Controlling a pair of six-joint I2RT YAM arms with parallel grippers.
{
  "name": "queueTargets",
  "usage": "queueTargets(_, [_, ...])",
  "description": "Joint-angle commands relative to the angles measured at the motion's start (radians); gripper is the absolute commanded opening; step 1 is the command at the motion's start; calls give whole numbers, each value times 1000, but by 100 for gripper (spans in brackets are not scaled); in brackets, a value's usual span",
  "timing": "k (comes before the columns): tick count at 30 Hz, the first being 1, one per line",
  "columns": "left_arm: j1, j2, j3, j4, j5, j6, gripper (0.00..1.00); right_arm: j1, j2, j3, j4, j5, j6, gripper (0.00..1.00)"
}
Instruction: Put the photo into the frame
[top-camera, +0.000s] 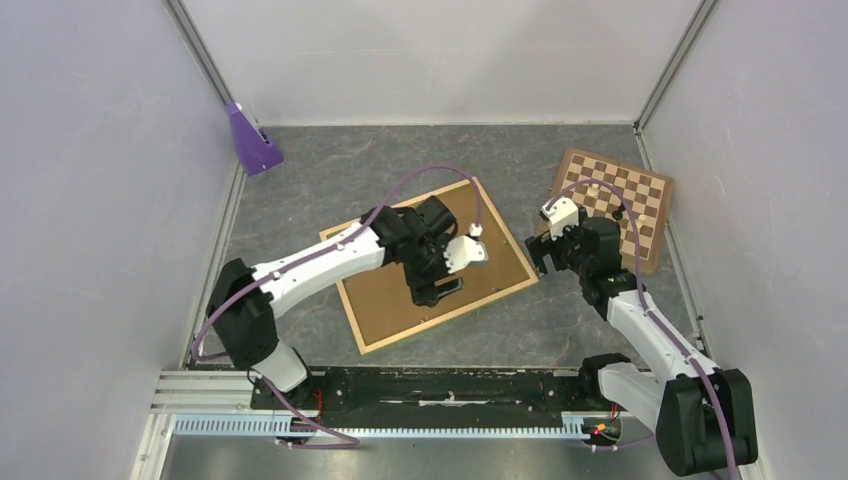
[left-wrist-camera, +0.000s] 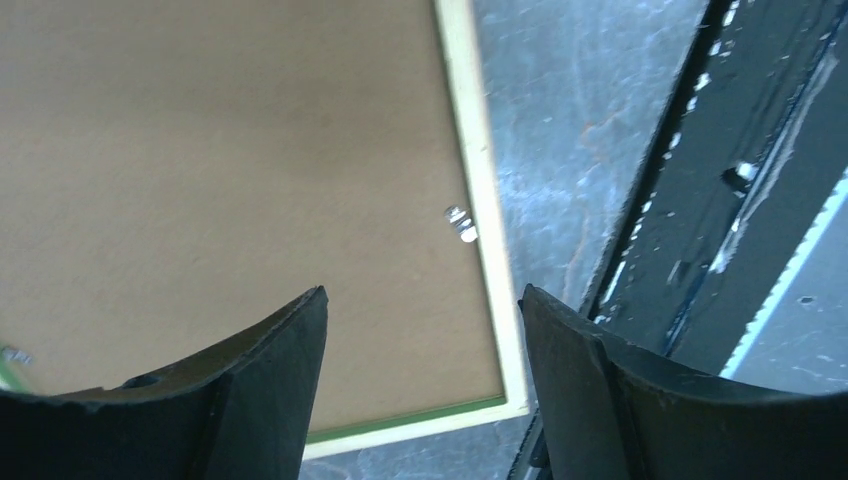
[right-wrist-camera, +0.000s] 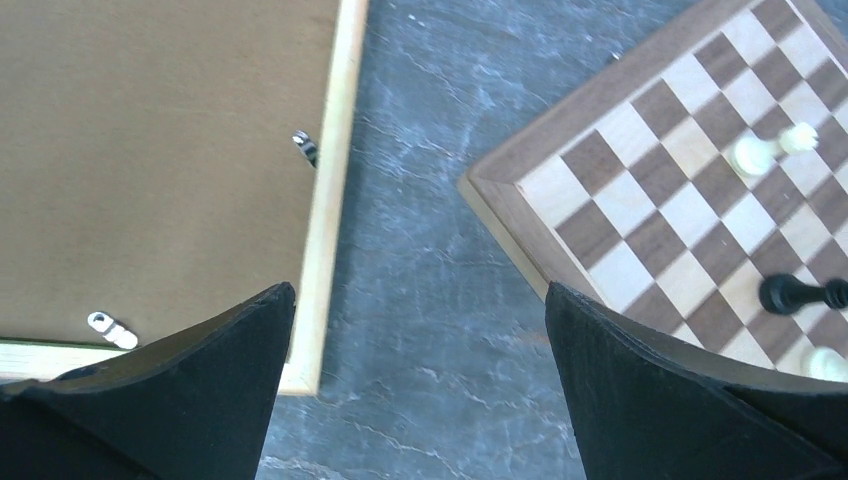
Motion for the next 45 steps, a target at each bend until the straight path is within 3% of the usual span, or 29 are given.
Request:
queueTargets(1, [-110, 75, 48, 17, -41, -156, 76, -37, -47, -19, 11, 70, -30, 98])
queueTargets(8, [-183, 205, 66, 58, -63, -274, 73, -84, -40, -35, 19, 87, -21, 98])
queueTargets(20, [-233, 334, 95, 93, -120, -303, 65, -124, -38, -48, 23, 47, -1, 98])
queueTargets(30, [-233, 354, 85, 134, -196, -299, 64, -143, -48, -50, 6, 15, 6, 98])
queueTargets(45, [-232, 365, 24, 177, -155, -322, 56, -158, -40, -46, 0, -7, 9, 97])
